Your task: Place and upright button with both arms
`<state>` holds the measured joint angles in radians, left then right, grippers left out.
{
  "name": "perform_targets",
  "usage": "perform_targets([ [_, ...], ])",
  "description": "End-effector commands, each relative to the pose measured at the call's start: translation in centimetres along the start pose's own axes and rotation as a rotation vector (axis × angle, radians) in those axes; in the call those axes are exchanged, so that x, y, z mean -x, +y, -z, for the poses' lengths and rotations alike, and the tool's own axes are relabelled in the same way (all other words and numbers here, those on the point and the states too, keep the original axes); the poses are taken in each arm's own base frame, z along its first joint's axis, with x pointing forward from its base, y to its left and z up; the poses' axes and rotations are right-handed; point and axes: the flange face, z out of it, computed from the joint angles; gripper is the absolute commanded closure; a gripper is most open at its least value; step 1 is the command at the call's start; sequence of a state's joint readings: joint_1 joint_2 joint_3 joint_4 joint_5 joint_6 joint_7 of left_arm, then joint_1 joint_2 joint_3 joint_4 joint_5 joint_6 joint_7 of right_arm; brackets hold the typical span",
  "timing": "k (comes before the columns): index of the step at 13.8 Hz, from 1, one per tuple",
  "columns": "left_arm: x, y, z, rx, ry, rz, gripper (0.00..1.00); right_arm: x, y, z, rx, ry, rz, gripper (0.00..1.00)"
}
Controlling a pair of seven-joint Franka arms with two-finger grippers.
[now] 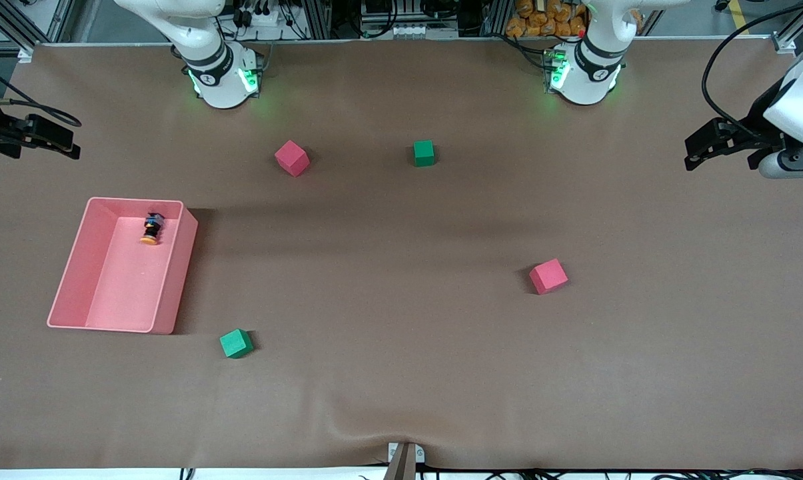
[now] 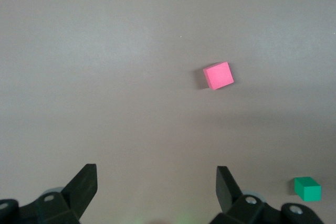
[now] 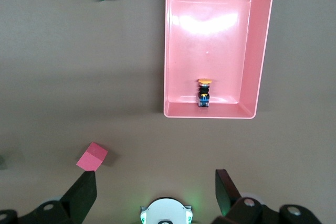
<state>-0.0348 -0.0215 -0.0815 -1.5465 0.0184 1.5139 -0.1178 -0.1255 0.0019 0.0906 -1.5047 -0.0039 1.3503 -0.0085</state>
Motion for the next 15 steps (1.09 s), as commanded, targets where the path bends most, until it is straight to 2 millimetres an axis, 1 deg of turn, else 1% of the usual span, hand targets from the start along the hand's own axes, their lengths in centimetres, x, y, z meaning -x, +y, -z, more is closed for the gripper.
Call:
perform_targets([
  [1, -0.1, 0.1, 0.3, -0.014, -0.004, -0.019, 0.0, 0.8, 0.1, 0.3, -0.014, 0.017, 0.0, 0.0],
  [3, -0.3, 0.0, -0.1, -0.013, -0.012, -0.018, 0.0, 0.8, 0.1, 0.4, -0.014, 0.02, 0.0, 0.0],
  [6, -0.3, 0.0, 0.1, -0.014, -0.009, -0.019, 0.0, 0.8, 0.1, 0.4, -0.014, 0.018, 0.002, 0.0],
  [10, -0.3, 0.1, -0.1, -0.008, -0.013, -0.019, 0.0, 0.6, 0.0, -0.2, -0.015, -0.003, 0.004, 0.0],
  [13, -0.4, 0.0, -0.3, -0.005, -0.016, -0.017, 0.0, 0.1, 0.5, -0.7, -0.002, -0.008, -0.012, 0.0],
  [15, -0.4, -0.3, -0.3, -0.005, -0.018, -0.012, 0.0, -0.4, 1.3, -1.6, -0.004, -0.026, -0.027, 0.0],
])
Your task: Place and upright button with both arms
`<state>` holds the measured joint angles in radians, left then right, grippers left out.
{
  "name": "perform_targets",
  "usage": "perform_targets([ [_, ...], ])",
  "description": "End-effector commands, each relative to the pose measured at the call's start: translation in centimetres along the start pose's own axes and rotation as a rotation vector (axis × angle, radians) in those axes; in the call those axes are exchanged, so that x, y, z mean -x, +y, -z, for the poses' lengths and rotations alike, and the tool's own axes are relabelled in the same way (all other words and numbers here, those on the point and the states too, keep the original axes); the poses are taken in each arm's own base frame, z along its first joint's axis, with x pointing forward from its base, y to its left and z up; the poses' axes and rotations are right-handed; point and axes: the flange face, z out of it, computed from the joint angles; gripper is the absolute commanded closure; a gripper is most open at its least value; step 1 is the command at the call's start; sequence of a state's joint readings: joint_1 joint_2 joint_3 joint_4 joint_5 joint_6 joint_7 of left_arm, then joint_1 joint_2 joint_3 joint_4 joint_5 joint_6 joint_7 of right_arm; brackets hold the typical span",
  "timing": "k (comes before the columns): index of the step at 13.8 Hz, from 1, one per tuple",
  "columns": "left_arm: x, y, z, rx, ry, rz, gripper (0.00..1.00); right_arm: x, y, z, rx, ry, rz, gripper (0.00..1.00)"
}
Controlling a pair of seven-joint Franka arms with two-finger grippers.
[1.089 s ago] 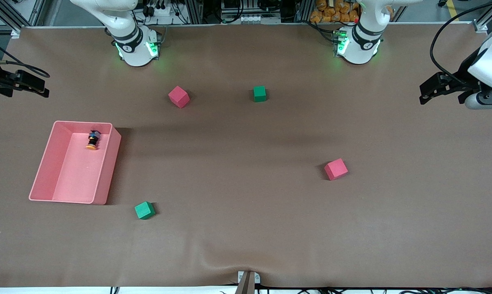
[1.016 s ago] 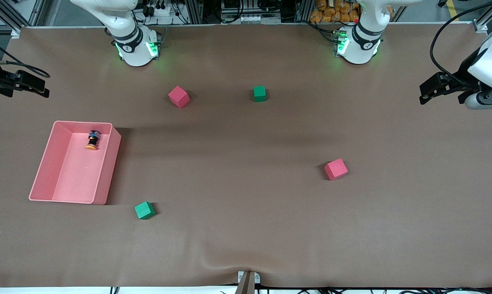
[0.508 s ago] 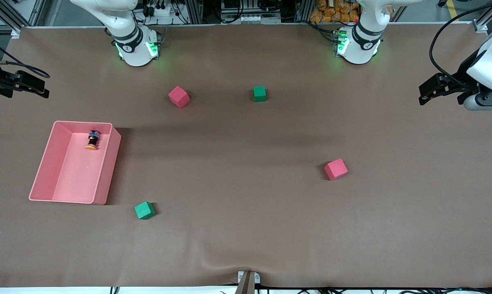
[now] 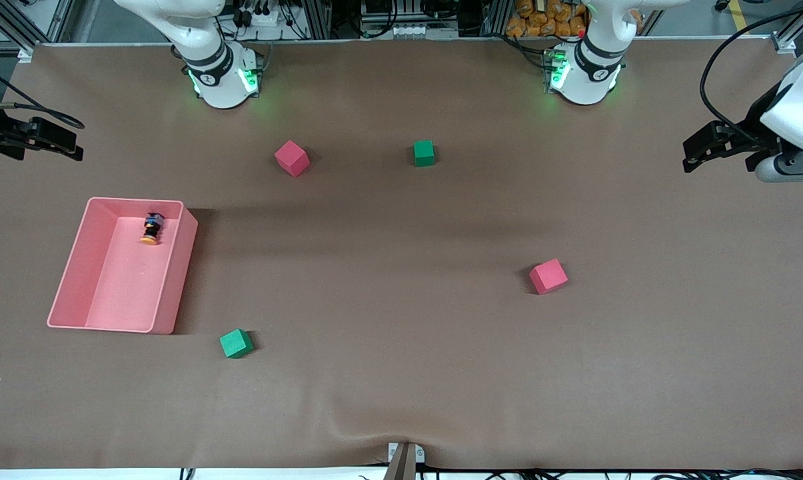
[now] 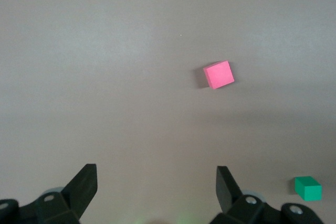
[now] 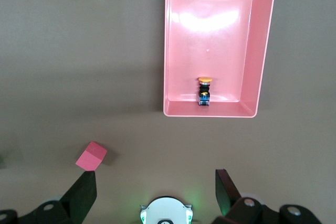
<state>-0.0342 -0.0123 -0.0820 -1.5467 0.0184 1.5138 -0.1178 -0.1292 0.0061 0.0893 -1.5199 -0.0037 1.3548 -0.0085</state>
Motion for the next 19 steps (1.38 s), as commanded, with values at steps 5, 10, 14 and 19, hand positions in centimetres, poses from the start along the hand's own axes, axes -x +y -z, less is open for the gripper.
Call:
perform_targets([
  [5, -0.1, -0.6, 0.2, -0.005, -0.011, -0.009, 0.0, -1.2, 2.1, -3.5, -0.007, -0.029, -0.037, 0.0],
  [10, 0.0, -0.5, 0.0, -0.004, -0.018, -0.009, 0.0, -2.6, 4.4, -13.1, -0.006, -0.072, -0.072, 0.0],
  [14, 0.0, -0.5, 0.0, -0.004, -0.021, -0.01, 0.0, -2.7, 4.9, -17.0, 0.013, -0.093, -0.071, 0.0],
  [19, 0.0, -0.2, -0.1, -0.005, -0.025, -0.015, 0.0, -3.6, 6.3, -24.1, 0.021, -0.072, -0.046, 0.0],
])
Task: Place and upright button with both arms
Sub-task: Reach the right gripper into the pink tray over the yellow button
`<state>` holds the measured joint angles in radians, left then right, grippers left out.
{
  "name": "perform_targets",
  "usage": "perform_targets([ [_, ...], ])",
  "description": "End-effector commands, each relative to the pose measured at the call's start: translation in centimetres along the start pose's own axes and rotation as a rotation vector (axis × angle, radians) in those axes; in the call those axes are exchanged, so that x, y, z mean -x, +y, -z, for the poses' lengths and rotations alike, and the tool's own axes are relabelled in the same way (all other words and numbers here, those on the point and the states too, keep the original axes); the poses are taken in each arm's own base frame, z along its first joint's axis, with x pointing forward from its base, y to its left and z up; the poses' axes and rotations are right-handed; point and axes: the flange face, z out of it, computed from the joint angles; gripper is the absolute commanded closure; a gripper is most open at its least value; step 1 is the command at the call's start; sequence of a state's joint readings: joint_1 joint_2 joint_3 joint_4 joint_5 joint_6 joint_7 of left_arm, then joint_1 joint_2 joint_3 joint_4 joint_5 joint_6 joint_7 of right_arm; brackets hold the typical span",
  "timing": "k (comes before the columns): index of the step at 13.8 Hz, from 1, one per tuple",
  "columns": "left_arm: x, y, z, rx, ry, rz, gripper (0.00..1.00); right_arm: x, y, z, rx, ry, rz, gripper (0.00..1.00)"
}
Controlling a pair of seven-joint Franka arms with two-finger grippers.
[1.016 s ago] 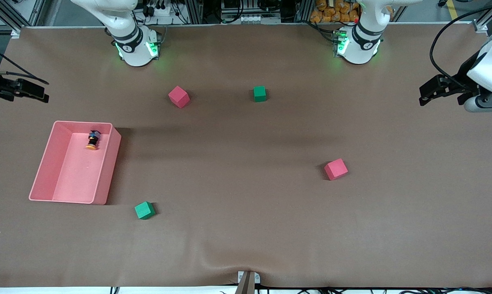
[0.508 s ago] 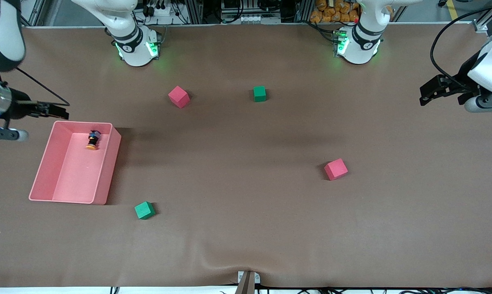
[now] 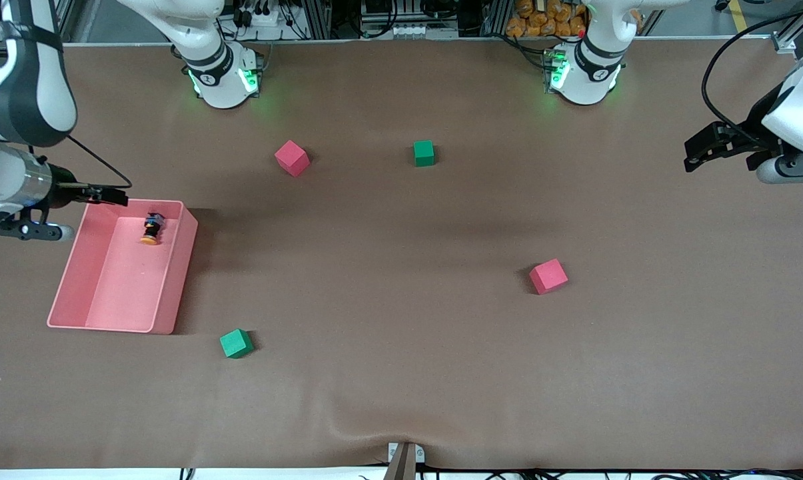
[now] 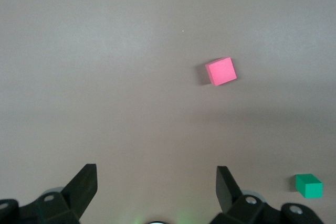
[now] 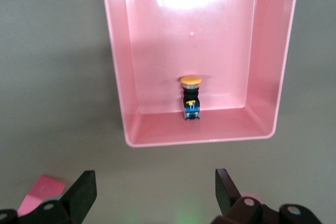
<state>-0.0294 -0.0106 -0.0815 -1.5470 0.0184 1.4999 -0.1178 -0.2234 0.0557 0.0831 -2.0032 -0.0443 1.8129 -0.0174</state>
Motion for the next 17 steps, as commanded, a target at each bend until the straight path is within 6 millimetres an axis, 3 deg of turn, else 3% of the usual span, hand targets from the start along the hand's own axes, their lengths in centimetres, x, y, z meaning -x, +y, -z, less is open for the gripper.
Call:
perform_targets([
  [1, -0.1, 0.3, 0.1, -0.004, -0.009, -0.023, 0.0, -0.5, 0.5, -4.1, 0.006, 0.008, 0.039, 0.0],
  [5, -0.1, 0.3, 0.0, -0.004, -0.011, -0.023, 0.0, -1.5, 0.4, -10.5, 0.001, 0.039, 0.055, 0.0],
  [8, -0.2, 0.2, 0.0, -0.004, -0.012, -0.022, 0.0, -1.5, 2.2, -14.9, -0.01, 0.066, 0.067, 0.0],
  [12, -0.2, 0.1, 0.0, -0.004, -0.012, -0.022, 0.0, -1.7, 5.2, -18.0, -0.028, 0.059, 0.088, 0.0],
  [14, -0.2, 0.1, 0.0, -0.003, -0.011, -0.022, 0.0, -0.8, 6.9, -19.8, -0.029, 0.095, 0.098, 0.0],
  [17, -0.3, 0.3, -0.3, -0.002, -0.017, -0.025, 0.0, -0.5, 7.4, -21.7, -0.041, 0.073, 0.101, 0.0],
])
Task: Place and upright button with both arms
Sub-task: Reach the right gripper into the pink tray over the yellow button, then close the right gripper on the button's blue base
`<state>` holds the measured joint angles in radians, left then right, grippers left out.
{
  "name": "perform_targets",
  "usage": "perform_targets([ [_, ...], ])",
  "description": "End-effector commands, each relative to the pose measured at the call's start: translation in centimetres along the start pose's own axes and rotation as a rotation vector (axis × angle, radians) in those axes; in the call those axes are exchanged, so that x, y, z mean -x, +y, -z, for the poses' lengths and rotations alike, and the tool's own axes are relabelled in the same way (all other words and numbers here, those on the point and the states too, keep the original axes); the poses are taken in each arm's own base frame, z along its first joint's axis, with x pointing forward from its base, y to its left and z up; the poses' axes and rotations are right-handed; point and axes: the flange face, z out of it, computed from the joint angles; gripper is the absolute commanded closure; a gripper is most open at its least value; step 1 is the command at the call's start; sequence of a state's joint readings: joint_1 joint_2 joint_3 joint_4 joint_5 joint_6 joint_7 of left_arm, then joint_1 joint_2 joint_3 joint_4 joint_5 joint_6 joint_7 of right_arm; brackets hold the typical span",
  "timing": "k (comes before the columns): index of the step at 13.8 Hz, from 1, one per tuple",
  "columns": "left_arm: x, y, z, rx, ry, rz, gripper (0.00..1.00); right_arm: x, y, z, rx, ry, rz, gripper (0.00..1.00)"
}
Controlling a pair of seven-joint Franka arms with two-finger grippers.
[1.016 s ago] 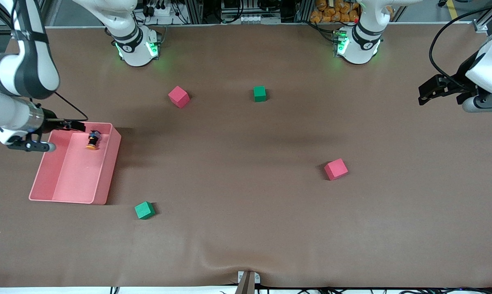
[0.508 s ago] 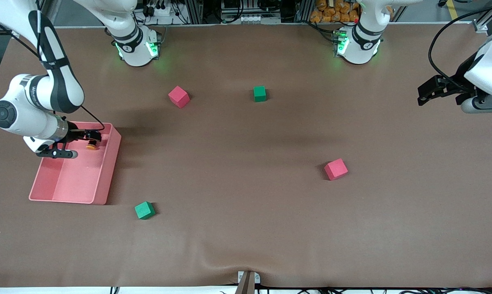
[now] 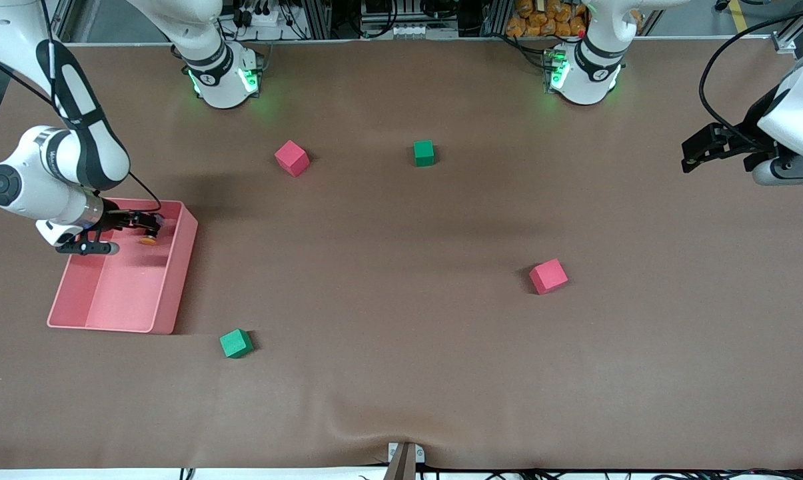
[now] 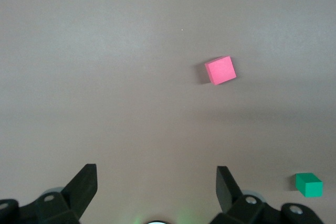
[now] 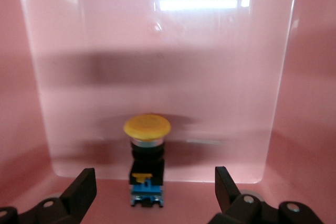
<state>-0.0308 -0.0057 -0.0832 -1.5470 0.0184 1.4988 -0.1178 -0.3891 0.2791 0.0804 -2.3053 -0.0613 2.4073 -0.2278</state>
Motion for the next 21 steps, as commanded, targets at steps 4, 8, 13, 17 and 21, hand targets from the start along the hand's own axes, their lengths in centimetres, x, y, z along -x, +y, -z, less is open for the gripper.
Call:
perform_targets([
  [4, -0.3, 0.2, -0.2, -0.002, -0.015, -0.024, 0.0, 0.6, 0.1, -3.7, -0.013, -0.023, 0.021, 0.0],
  [8, -0.4, 0.2, -0.4, -0.001, -0.019, -0.027, 0.0, 0.1, -1.5, -3.9, -0.009, -0.027, 0.047, 0.0],
  [13, -0.4, -0.1, -0.3, 0.015, -0.017, -0.048, 0.0, 0.1, -1.6, -3.9, -0.01, -0.03, 0.059, 0.21],
  [17, -0.5, 0.3, -0.4, 0.023, -0.02, -0.041, 0.0, 0.2, -1.1, -3.9, -0.013, -0.035, 0.09, 0.92],
  [21, -0.5, 0.4, -0.3, 0.021, -0.018, -0.039, 0.0, 0.2, -0.9, -3.8, -0.013, -0.032, 0.088, 1.0],
])
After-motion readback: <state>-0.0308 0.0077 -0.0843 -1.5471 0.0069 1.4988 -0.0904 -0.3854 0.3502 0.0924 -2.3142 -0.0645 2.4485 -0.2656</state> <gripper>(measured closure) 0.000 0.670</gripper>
